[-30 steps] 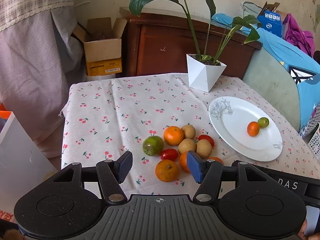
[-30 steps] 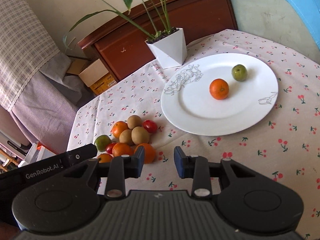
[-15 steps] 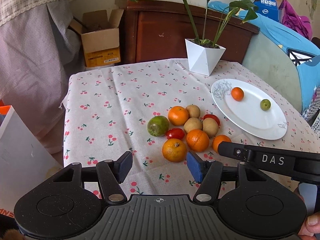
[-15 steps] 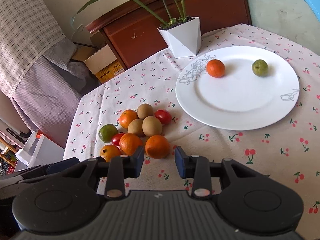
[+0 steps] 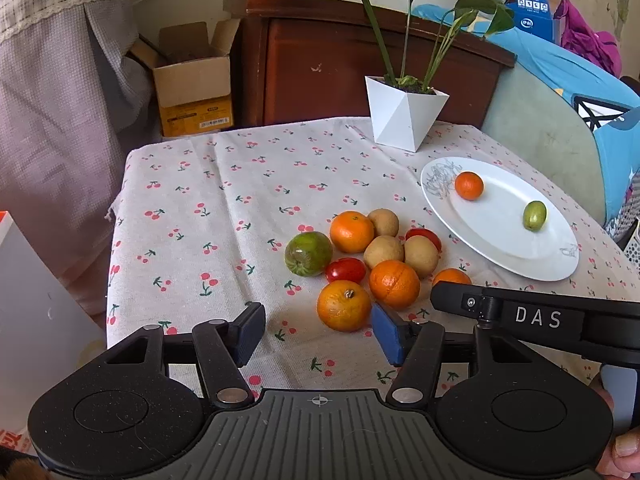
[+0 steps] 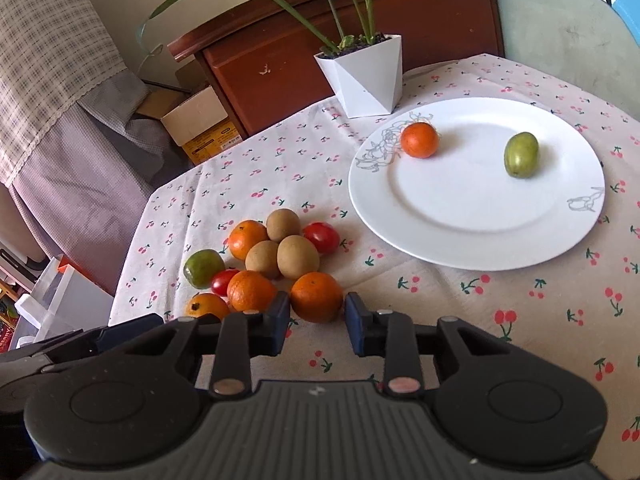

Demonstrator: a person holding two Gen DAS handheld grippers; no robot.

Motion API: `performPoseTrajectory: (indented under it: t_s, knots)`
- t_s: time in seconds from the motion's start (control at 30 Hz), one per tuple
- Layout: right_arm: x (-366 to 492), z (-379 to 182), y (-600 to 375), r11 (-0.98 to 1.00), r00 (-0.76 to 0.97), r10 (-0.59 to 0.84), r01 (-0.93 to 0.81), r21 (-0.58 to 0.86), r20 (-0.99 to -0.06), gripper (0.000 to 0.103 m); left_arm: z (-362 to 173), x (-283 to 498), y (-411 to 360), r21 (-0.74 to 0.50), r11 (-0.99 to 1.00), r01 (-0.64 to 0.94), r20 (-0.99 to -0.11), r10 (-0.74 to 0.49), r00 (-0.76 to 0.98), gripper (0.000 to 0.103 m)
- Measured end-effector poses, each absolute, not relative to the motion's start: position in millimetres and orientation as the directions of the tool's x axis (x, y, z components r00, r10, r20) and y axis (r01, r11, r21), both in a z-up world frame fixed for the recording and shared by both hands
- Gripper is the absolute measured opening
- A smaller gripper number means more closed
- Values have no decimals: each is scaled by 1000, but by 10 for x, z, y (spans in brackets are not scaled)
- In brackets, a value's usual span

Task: Organize fruits
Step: 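Move the right tool to another orange while the left tool moves to an orange, then grasp and lift an orange with the right tool while the left tool grasps an orange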

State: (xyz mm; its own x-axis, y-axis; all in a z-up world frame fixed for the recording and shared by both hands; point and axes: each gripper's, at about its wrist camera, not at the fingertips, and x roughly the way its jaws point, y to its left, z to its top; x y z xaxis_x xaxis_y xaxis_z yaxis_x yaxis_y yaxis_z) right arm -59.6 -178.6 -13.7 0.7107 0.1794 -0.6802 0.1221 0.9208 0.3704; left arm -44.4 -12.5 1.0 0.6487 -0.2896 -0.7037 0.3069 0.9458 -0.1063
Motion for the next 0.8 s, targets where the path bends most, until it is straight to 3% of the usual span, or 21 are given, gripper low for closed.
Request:
performPoseTrajectory:
  t_s: [0.27, 0.57, 0.8]
  knots:
    - [-607, -135, -1822, 915, 712, 173, 140, 379, -680, 28, -37, -435, -183, -97, 939, 329, -694, -301, 654, 49]
    - [-611, -137, -1825, 914, 712, 166, 150, 378, -683, 28, -48, -435, -218, -94, 928, 361, -691, -322, 647, 28]
    - [-622, -138, -1839, 912, 714, 160, 157, 379, -682, 28, -12, -451, -219, -86, 934, 348, -681, -310, 663, 28]
